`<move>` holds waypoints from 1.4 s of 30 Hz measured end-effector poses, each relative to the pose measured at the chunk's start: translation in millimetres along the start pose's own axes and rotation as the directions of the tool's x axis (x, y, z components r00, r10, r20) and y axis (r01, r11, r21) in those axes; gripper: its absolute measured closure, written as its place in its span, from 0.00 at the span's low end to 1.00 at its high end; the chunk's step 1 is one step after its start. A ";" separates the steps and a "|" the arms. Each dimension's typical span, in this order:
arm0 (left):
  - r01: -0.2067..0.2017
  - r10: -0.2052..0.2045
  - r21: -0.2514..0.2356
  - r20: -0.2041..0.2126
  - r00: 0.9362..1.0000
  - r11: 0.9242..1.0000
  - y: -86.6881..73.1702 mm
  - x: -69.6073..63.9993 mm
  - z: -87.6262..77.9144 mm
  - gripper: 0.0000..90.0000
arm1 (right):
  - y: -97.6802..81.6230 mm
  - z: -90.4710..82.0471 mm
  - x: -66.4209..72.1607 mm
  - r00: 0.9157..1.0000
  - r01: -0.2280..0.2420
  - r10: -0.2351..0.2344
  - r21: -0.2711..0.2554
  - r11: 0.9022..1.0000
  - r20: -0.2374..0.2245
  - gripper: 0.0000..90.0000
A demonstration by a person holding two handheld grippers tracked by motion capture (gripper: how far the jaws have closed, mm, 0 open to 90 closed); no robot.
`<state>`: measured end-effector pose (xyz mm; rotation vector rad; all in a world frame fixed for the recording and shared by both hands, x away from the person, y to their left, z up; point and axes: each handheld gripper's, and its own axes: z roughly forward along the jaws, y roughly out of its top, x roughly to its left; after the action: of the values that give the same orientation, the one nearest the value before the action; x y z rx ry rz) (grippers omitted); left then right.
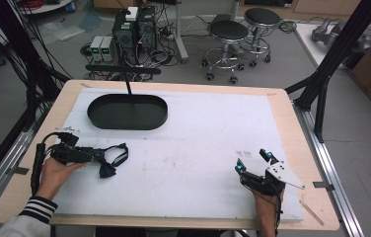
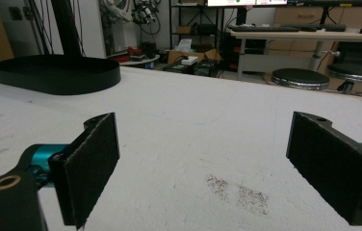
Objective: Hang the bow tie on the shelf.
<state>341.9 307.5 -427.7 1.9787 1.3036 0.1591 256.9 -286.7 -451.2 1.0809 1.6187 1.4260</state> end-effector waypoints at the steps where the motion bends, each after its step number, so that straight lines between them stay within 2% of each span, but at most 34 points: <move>1: -0.002 0.002 0.000 0.003 1.000 1.000 -0.2 -0.1 -0.2 0.49 | 0.1 0.2 -0.2 1.000 0.004 -0.004 -0.002 1.000 -0.002 0.12; 2: -0.006 0.006 0.004 0.002 1.000 1.000 -0.4 0.0 0.0 0.54 | 0.0 0.2 -0.2 1.000 0.004 -0.004 -0.002 1.000 -0.001 0.12; 5: -0.018 0.019 0.012 -0.008 1.000 1.000 -0.6 -0.8 1.3 0.56 | 0.0 0.0 0.0 1.000 0.000 0.000 0.000 1.000 0.000 0.12; 9: -0.010 0.010 0.009 -0.011 1.000 1.000 -0.9 -1.4 2.5 0.59 | 0.0 -0.1 0.0 1.000 0.000 0.000 -0.001 1.000 -0.001 0.12; 11: -0.019 0.019 0.018 -0.003 1.000 1.000 -1.1 -0.6 2.3 0.60 | 0.0 -0.1 -0.1 1.000 0.001 -0.001 -0.001 1.000 0.000 0.12; 12: -0.017 0.017 0.014 0.009 1.000 1.000 -1.3 -0.3 2.8 0.67 | 0.0 -0.1 0.0 1.000 0.001 -0.001 -0.001 1.000 0.000 0.12; 18: -0.022 0.022 0.002 0.038 0.999 1.000 -1.2 -2.0 5.3 0.76 | -0.1 -0.2 0.0 1.000 0.001 -0.001 -0.002 1.000 0.000 0.12; 19: -0.024 0.024 0.002 0.051 0.998 1.000 -1.1 -2.0 5.6 0.83 | 0.0 -0.2 0.0 1.000 0.001 -0.001 -0.002 1.000 -0.001 0.12; 20: -0.026 0.026 0.000 0.057 0.998 1.000 -1.0 -2.4 5.9 0.83 | 0.0 -0.2 0.0 1.000 0.001 -0.001 -0.002 1.000 -0.001 0.12; 21: -0.026 0.026 -0.003 0.062 0.998 1.000 -1.1 -3.2 6.6 0.88 | -0.1 -0.2 -0.1 1.000 0.000 0.000 -0.002 1.000 -0.002 0.12; 28: -0.048 0.048 -0.008 0.069 0.996 0.999 -1.1 -5.1 6.4 0.93 | 0.0 -0.2 0.0 1.000 -0.002 0.002 -0.002 1.000 -0.001 0.12; 33: -0.064 0.066 -0.024 0.058 0.996 0.998 -1.5 -7.0 5.4 0.93 | -0.1 -0.2 0.1 1.000 0.000 0.000 -0.002 1.000 0.000 0.12; 38: -0.069 0.071 -0.051 0.049 0.996 0.996 -1.4 -7.5 2.0 0.94 | 0.0 -0.2 0.0 1.000 -0.002 0.002 -0.001 1.000 -0.001 0.12; 42: -0.080 0.085 -0.097 0.049 0.995 0.992 -1.0 -8.3 -4.3 0.94 | 0.0 -0.2 0.0 1.000 -0.001 0.001 -0.002 1.000 0.000 0.12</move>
<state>335.1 303.0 -422.9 1.9434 1.1606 0.2034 256.7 -286.7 -451.2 1.0808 1.6170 1.4278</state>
